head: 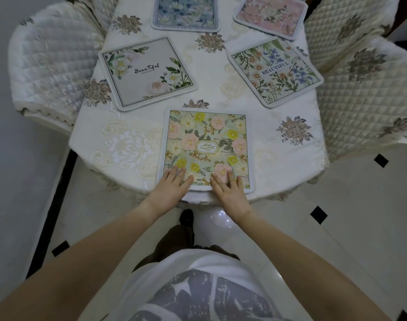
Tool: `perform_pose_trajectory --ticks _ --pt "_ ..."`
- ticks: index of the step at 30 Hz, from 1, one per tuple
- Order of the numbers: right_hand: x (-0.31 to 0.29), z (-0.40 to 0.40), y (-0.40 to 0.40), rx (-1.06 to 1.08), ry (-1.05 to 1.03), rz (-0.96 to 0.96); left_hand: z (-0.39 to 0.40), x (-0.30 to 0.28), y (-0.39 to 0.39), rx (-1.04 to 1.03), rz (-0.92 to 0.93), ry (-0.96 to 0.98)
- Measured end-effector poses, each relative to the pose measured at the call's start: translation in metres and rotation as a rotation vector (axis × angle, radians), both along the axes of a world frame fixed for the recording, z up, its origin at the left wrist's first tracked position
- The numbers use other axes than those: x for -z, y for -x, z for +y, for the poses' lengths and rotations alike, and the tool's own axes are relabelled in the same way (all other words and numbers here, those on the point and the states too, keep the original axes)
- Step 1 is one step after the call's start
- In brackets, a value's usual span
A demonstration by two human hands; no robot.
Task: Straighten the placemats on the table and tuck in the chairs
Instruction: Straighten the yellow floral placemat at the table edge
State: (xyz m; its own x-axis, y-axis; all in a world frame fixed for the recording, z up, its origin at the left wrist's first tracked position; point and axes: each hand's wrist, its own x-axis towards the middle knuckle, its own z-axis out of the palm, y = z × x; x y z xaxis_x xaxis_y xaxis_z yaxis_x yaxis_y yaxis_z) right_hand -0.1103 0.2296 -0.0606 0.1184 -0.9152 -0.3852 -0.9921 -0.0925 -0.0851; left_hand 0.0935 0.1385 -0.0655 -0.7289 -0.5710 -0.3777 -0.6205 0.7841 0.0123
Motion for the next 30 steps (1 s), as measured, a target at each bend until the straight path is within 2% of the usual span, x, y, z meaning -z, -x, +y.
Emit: perform_pose_trajectory --ticks 9,16,22,27,30 --pt "0.004 0.028 -0.011 0.054 0.033 0.027 0.035 -0.005 -0.006 -0.047 0.006 0.060" --pt "0.010 0.030 -0.010 0.101 0.005 0.002 0.038 -0.007 0.001 -0.131 0.009 -0.002" --pt "0.002 0.031 -0.010 0.189 0.034 -0.154 0.035 -0.014 0.000 -0.154 0.069 -0.064" --pt "-0.025 0.022 -0.005 0.217 0.205 -0.274 0.020 -0.037 0.007 -0.099 0.144 -0.024" --pt "-0.050 0.011 0.000 0.207 0.295 -0.264 0.009 -0.057 0.013 -0.135 0.242 0.001"
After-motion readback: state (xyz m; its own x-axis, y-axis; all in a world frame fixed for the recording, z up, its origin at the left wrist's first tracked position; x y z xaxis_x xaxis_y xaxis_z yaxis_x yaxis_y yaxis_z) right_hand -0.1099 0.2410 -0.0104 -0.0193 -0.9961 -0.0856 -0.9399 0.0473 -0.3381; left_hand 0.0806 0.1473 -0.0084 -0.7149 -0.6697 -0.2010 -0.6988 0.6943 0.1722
